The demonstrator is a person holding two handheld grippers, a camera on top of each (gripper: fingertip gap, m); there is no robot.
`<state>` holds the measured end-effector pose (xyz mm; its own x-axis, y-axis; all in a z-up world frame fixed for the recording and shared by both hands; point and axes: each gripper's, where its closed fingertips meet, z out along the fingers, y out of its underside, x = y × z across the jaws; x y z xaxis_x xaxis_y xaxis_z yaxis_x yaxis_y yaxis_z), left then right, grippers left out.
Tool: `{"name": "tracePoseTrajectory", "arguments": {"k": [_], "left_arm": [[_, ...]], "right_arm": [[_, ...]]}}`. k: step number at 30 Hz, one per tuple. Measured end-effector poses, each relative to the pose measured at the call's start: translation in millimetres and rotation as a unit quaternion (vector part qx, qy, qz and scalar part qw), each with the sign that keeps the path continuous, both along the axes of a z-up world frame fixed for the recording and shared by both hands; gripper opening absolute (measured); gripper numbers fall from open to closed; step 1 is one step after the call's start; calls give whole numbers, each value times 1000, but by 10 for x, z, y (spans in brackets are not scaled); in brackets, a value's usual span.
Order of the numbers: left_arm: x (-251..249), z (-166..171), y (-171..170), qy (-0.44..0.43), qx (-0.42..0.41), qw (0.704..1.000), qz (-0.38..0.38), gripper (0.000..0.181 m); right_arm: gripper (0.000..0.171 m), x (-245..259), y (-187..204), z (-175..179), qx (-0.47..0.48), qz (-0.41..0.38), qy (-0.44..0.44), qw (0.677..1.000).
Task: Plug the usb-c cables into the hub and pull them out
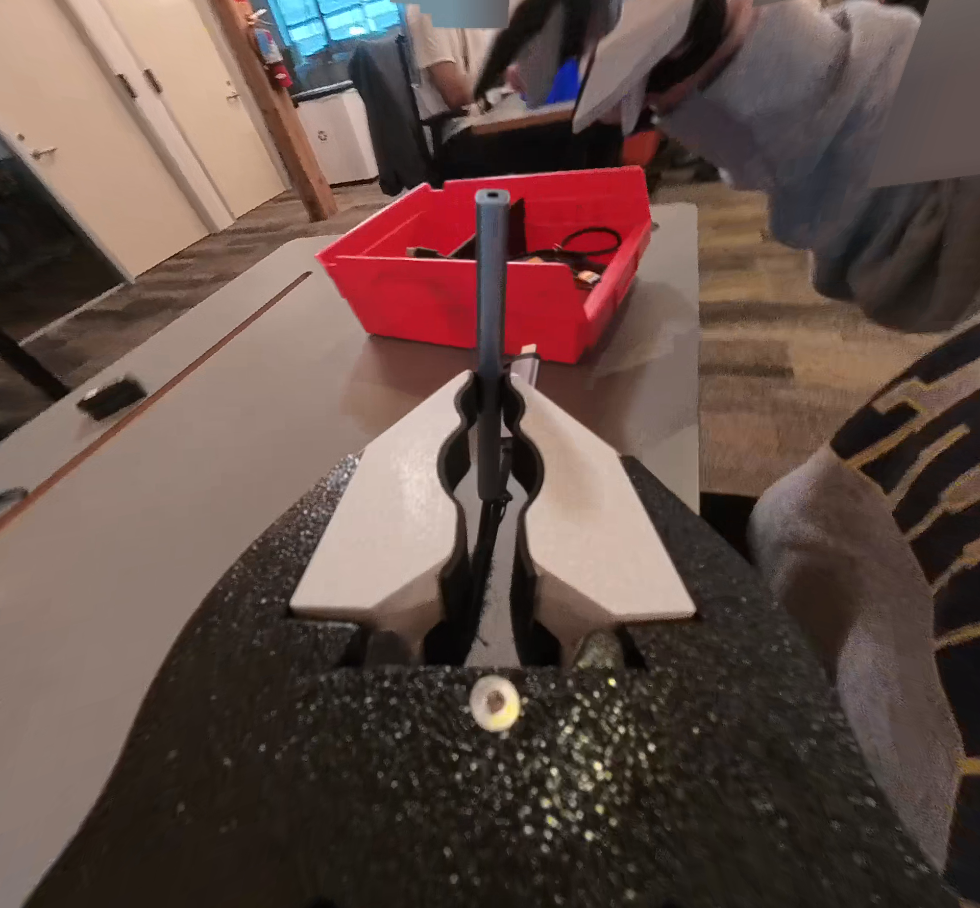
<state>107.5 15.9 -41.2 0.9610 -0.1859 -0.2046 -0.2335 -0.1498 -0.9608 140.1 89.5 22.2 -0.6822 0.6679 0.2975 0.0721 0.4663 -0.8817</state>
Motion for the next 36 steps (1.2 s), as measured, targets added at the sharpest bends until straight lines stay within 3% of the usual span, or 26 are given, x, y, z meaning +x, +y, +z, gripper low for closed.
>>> {"name": "tracePoseTrajectory", "arguments": {"k": [2, 5, 6, 8, 11, 15, 18, 21, 23, 28, 29, 30, 32, 36], "left_arm": [[161, -30, 92, 35, -14, 999, -25, 6], [307, -47, 176, 67, -27, 996, -45, 7], [345, -38, 188, 69, -26, 996, -52, 7], [405, -41, 194, 66, -32, 995, -66, 17], [407, 54, 216, 47, 0, 997, -56, 32], [175, 236, 113, 45, 43, 998, 7, 51], [14, 333, -11, 30, 70, 996, 43, 55], [-123, 395, -120, 6, 94, 993, 67, 53], [-186, 414, -176, -10, 104, 992, 77, 50], [-395, 499, -393, 13, 86, 986, 145, 43], [-450, 520, -460, 24, 81, 983, 163, 43], [-515, 533, -537, 34, 76, 979, 184, 43], [-690, 536, -721, 51, 63, 968, 238, 43], [-1189, 387, -1239, 62, -7, 925, 376, 44]], "right_arm": [[46, 23, -435, -32, 1, 58, -3, 998], [44, 26, -744, -157, 23, 104, -18, 994], [39, 47, -799, -196, 28, 119, -27, 992], [8, 100, -849, -239, 41, 148, -29, 988], [7, 131, -769, -173, 57, 151, -7, 987], [7, -22, -122, 192, 91, 31, 63, 993], [7, -219, 883, 439, 145, -154, 104, 972], [7, -349, 1968, 257, 243, -319, 64, 914], [7, -432, 2377, -65, 256, -347, -1, 903], [10, -583, 2726, -719, 178, -363, -123, 906], [22, -582, 2748, -745, 170, -371, -125, 904], [37, -571, 2744, -731, 158, -379, -122, 904], [48, -515, 2712, -604, 128, -398, -95, 903], [57, -104, 2791, -240, 91, -483, -30, 871]]}}
